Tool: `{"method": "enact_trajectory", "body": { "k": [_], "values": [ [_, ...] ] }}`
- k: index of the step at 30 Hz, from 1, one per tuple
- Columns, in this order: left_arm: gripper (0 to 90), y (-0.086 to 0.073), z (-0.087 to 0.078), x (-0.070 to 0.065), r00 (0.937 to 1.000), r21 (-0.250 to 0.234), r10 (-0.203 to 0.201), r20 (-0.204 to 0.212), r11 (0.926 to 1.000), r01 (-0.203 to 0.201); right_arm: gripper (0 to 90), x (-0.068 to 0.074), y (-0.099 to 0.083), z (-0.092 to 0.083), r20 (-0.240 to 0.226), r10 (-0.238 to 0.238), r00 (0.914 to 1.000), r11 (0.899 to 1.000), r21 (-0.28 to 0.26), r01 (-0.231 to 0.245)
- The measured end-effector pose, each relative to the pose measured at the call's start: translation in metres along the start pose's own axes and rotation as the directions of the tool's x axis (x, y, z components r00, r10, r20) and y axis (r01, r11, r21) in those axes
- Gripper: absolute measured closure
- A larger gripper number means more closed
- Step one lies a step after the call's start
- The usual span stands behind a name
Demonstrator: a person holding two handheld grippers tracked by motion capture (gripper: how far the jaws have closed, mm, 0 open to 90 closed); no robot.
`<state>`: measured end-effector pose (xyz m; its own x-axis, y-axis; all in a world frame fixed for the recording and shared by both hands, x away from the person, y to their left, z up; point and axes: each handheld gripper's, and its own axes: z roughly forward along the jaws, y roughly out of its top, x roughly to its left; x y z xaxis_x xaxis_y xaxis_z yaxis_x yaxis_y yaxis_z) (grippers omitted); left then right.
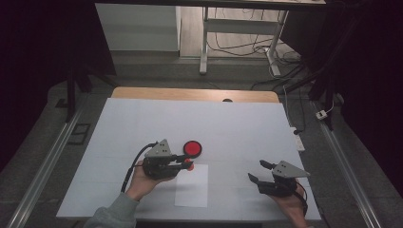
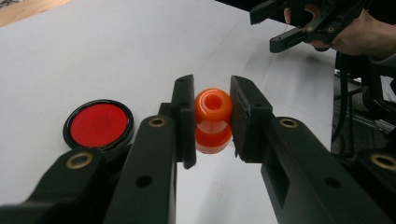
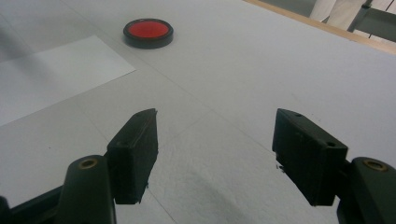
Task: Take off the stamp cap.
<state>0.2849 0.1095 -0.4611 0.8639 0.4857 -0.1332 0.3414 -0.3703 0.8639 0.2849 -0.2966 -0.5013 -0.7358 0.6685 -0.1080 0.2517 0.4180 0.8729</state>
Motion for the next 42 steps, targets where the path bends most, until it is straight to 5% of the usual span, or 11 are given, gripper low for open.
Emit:
{"method": "enact_trajectory", "body": {
  "k": [12,42],
  "values": [
    [71.5,0.0,0.001,0.001,1.0,0.0,-0.004,-0.003,1.0,0.004,31.3,0.005,0.005,0.004,-0.041,0.029,0.9987,0.999,-0.032,-0.03],
    [71.6,-0.001,0.012,0.001,0.9999,0.023,0.006,0.014,0.9997,-0.006,31.2,0.042,0.019,0.028,-0.121,-0.021,0.9924,1.0,-0.025,0.019]
  ]
}}
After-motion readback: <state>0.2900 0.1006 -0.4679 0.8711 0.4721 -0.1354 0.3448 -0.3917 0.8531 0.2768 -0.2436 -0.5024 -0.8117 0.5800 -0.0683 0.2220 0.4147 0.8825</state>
